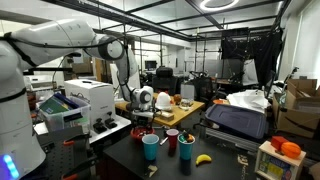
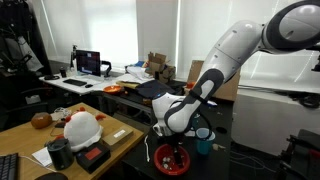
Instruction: Put the sweets inside the blue cup.
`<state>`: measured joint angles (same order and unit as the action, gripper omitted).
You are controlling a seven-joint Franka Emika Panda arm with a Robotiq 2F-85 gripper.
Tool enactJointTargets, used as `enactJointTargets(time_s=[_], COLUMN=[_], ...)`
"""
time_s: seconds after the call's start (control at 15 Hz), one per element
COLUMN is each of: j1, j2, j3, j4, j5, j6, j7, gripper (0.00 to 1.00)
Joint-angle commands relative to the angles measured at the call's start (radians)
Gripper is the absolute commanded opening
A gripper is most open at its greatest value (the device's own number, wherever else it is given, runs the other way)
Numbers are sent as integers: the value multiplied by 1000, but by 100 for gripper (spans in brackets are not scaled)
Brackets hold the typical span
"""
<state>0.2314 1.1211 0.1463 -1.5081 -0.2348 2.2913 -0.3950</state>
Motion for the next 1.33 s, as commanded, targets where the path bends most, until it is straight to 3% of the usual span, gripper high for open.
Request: enactJointTargets(time_s=[0.0,1.27], j1=[-12,-49], j2=[15,21], j3=[12,40], j4=[16,70], j5=[-21,-4], j6=[-1,-5], j7=[-36,-87], gripper=[100,100])
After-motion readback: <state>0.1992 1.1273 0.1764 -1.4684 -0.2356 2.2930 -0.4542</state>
